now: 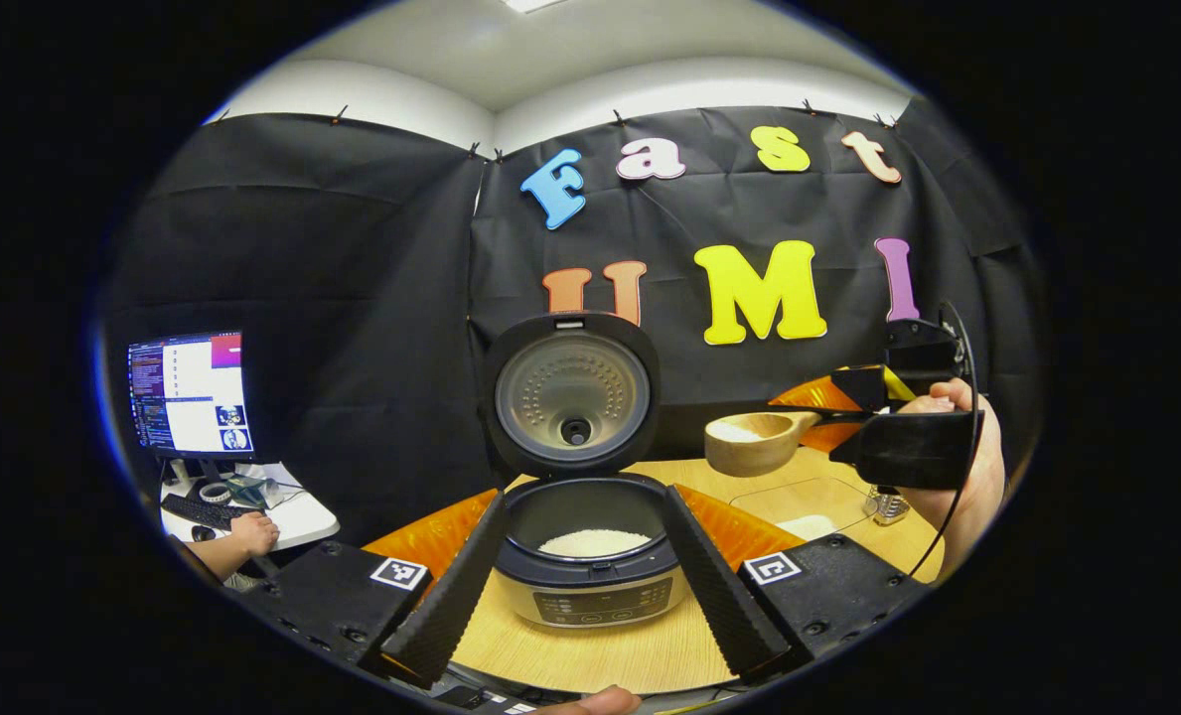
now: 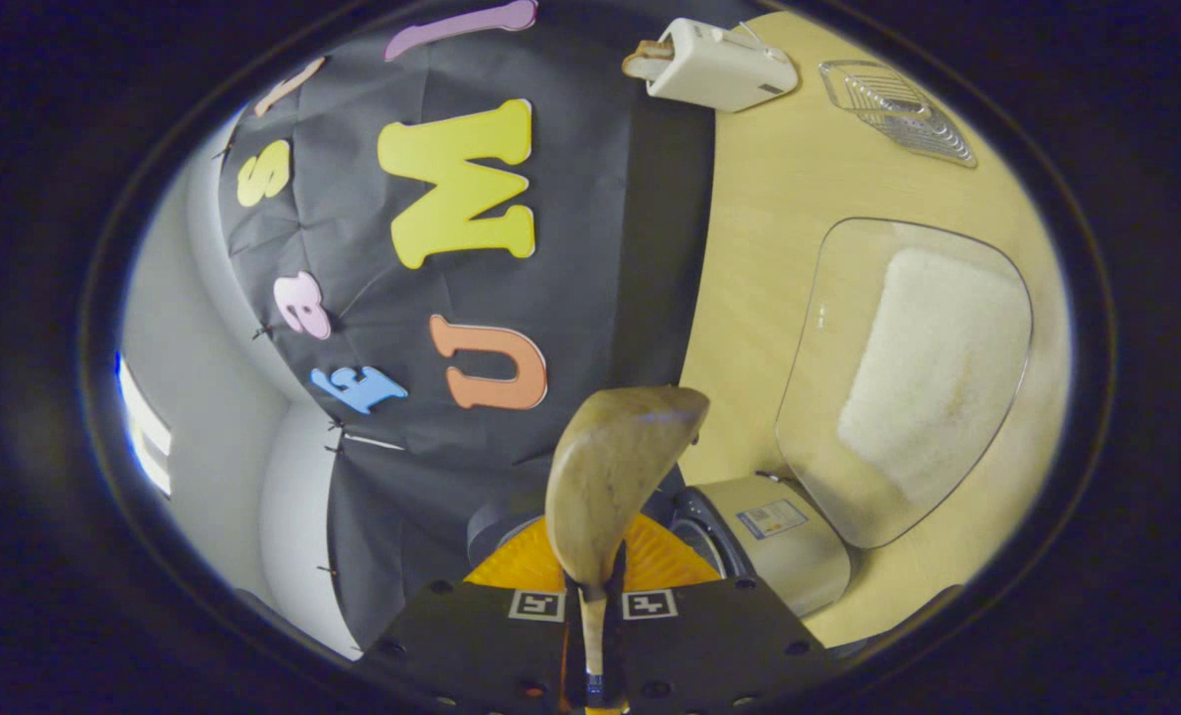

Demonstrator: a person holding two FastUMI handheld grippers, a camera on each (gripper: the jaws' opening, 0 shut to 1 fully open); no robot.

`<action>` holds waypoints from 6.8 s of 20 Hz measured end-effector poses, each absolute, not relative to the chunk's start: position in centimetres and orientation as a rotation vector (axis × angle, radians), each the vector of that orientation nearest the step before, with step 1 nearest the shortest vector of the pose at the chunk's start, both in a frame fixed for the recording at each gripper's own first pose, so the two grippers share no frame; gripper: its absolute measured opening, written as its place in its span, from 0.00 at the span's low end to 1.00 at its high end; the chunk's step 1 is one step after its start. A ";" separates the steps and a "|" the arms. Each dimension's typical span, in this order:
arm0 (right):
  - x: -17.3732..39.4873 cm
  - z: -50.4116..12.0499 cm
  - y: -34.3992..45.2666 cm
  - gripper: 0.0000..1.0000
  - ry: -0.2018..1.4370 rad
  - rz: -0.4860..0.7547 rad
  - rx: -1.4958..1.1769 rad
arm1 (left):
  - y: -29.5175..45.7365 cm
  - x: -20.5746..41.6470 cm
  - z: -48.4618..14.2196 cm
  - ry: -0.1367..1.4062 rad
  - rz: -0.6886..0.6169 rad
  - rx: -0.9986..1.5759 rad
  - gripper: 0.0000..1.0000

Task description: Close the left gripper, press the button to open the rice cooker; take a wooden spoon from the chopstick holder with the right hand, scoop a spoonful of rice and pour it into the rice cooker, then put the wooden spoon back into the chopstick holder.

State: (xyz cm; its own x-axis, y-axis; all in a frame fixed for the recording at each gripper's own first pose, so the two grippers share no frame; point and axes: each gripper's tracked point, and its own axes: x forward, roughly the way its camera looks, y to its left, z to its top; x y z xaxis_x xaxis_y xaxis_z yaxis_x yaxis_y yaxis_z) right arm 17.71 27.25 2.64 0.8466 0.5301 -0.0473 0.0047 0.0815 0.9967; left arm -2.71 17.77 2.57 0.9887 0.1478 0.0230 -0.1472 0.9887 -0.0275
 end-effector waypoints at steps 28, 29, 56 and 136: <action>21.4 5.6 40.2 0.08 0.326 0.149 0.334 | 24.3 -4.2 1.6 -0.030 0.231 -0.093 1.00; 21.4 5.3 40.6 0.06 0.325 0.154 0.293 | 24.3 -4.2 1.7 -0.030 0.234 -0.090 1.00; 18.2 6.4 41.7 0.09 0.022 0.143 -0.397 | 22.7 -4.1 2.8 -0.063 0.229 -0.076 0.99; 10.7 -1.3 -5.1 0.94 0.125 -0.163 0.066 | 20.0 6.4 12.6 -0.043 0.175 -0.093 0.99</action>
